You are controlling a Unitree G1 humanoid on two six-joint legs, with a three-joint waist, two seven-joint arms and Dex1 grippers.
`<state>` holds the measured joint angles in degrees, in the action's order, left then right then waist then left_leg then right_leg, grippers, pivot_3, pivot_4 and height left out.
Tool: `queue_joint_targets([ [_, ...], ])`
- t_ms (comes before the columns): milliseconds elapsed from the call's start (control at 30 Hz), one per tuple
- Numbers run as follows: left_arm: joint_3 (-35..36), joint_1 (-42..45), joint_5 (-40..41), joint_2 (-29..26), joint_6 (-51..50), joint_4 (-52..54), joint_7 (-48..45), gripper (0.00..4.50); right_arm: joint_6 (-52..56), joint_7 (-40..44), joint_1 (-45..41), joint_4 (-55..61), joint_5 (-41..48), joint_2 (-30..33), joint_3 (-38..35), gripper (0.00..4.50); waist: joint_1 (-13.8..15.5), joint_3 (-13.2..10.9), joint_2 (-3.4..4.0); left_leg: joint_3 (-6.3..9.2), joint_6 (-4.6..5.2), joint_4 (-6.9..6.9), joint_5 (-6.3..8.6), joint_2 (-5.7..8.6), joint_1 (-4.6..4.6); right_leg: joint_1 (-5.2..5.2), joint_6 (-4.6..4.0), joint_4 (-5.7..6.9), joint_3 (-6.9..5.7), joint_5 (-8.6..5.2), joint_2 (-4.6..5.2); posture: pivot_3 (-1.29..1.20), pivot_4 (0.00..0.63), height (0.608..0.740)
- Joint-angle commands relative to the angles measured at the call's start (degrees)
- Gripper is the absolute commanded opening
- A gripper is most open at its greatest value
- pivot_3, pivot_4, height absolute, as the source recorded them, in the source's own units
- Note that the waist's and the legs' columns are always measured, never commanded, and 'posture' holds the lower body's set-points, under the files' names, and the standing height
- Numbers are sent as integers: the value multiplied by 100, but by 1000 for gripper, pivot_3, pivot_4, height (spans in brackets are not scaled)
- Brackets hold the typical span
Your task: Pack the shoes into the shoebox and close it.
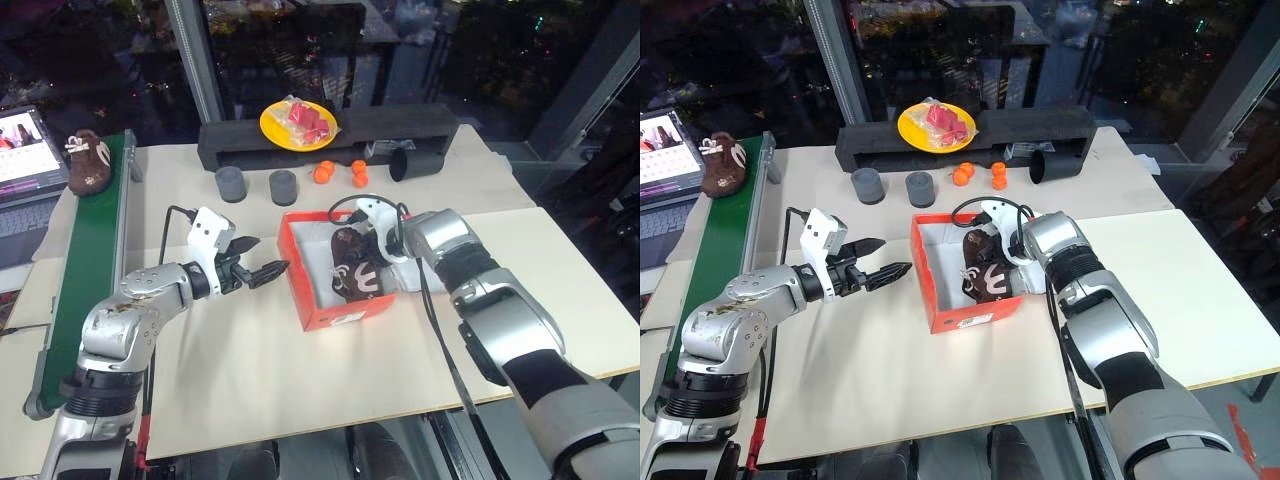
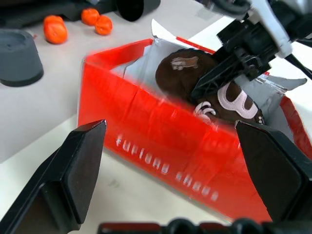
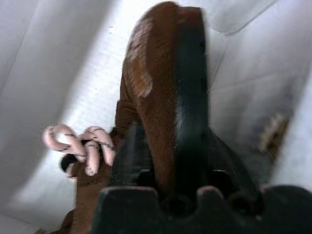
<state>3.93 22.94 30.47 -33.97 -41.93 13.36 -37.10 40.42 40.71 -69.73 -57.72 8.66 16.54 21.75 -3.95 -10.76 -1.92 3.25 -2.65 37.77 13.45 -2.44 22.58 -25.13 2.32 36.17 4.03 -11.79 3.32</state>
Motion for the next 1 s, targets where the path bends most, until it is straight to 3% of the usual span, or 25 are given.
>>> queue_joint_targets([
  [33, 236, -144, 79, -31, -79, 352, 123, 4500, -357, -73, -241, -300, -294, -85, -255, 3016, 0, 0, 0, 0, 0, 0, 0, 0, -1, -1, 0, 3, 0, 0, 0, 0, 150, 740],
  [200, 347, -246, 54, -25, -193, 429, 325, 4500, -505, -178, -524, 193, -539, -48, -415, 4439, -4, -1, 1, 0, 0, 0, 0, 0, -1, -2, 0, 4, 1, 0, 0, 0, 150, 740],
  [467, 444, -221, -320, 110, -164, 121, 995, 4500, 1333, 122, -687, 2926, -202, 241, -874, 4439, -4, -2, 3, 4, 0, -3, 0, -3, 5, -15, -1, 10, -2, 0, -3, 0, 150, 740],
  [533, 568, -186, -591, 205, -190, 18, 1534, 4500, 1737, 97, -533, 3641, 40, 295, -1162, 4439, 9, -1, 3, 7, 0, -3, 0, -2, 5, -12, -1, 8, -5, 0, -2, 0, 150, 740],
  [667, 1460, -552, -1516, 609, -115, 620, 3361, 4500, 2229, 64, 130, 4939, 284, 568, -1394, 4439, 56, 0, 0, 8, 0, 1, 0, 0, 6, -6, -1, 5, -6, 1, 2, 0, 150, 740],
  [833, 2427, -1224, -1606, 684, -162, 1431, 3677, 4500, 2562, -251, 706, 5490, 521, 471, -1650, 4439, 36, 0, -1, 5, -1, -1, 0, 0, 12, -16, -3, 4, -4, 2, 4, 0, 150, 740],
  [1000, 3316, -1480, -1549, 368, -199, 869, 3605, 4500, 2679, -504, 1053, 5713, 674, 210, -1708, 4439, -6, 0, -1, 1, -1, 0, 0, -1, -13, -3, -10, 21, -2, 6, 0, 0, 150, 740],
])
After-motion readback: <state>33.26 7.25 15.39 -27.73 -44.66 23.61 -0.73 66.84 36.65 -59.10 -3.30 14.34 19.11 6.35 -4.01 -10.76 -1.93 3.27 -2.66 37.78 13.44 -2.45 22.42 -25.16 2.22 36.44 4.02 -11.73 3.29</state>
